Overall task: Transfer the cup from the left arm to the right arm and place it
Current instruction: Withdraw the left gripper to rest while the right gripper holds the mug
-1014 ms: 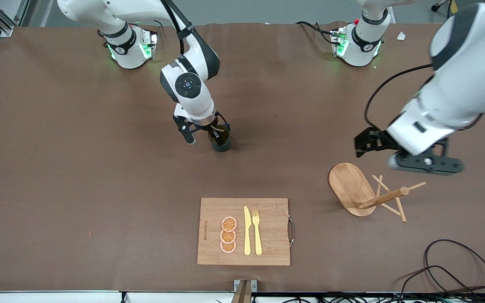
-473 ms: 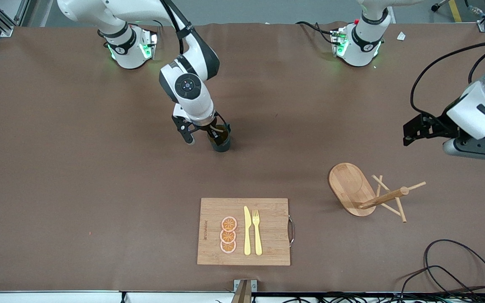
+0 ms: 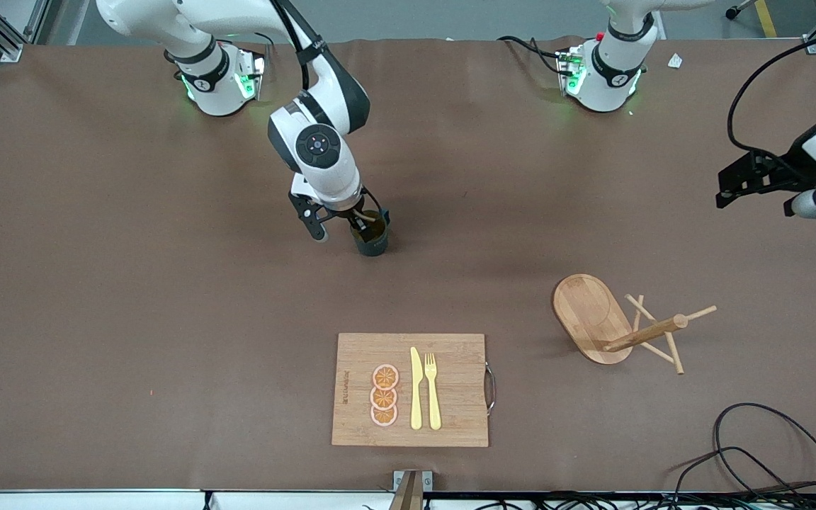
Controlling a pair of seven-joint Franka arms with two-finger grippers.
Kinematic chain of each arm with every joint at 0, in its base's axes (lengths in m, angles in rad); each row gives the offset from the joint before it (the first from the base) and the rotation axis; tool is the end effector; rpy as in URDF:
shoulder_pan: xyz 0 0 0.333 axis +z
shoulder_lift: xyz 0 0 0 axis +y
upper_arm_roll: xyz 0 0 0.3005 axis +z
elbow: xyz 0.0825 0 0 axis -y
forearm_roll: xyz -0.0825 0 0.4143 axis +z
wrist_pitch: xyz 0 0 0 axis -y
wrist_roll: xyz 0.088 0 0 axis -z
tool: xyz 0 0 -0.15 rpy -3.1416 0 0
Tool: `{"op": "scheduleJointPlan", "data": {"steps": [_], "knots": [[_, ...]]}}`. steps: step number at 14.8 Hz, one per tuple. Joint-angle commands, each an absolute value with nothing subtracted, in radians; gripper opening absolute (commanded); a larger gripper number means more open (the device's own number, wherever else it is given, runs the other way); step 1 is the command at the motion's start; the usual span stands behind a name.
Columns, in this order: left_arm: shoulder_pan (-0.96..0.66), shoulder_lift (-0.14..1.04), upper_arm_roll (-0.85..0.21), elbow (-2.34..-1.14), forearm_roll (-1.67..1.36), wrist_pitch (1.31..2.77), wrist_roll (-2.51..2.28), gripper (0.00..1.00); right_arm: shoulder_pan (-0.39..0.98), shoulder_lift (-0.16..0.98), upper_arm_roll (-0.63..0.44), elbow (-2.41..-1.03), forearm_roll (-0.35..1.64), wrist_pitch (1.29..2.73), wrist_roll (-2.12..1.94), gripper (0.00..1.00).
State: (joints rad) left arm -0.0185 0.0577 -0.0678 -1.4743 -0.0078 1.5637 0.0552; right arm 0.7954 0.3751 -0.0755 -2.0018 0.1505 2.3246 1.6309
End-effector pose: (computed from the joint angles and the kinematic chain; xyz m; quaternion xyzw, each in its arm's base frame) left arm 0.6009 -0.0521 0.5797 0.9974 -0.0707 0.0158 0.0061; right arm 0.4572 0.4096 0.1870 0.8737 -0.4843 -0.0462 0.0078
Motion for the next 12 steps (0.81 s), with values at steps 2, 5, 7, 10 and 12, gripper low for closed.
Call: {"op": "scheduleJointPlan", "data": {"steps": [2,5,7,10,12], "knots": [[-0.060,0.009,-0.029,-1.529,0.008,1.568,0.003,1.00,0.851,0.367,-0.084,-2.017,0.129,2.319,1.701,0.98],[-0.101,-0.012,-0.006,-1.551,0.009,1.566,-0.043,1.00,0.851,0.374,-0.083,-2.017,0.129,2.322,1.704,0.89],[-0.095,-0.011,-0.006,-1.554,0.009,1.577,-0.044,1.00,0.853,0.376,-0.081,-2.017,0.129,2.325,1.704,0.74],[-0.094,-0.005,-0.008,-1.549,0.006,1.577,-0.054,1.00,0.851,0.377,-0.081,-2.019,0.129,2.326,1.710,0.48],[-0.091,-0.003,-0.008,-1.546,0.002,1.580,-0.054,1.00,0.851,0.393,-0.081,-2.019,0.129,2.330,1.710,0.44]]}}
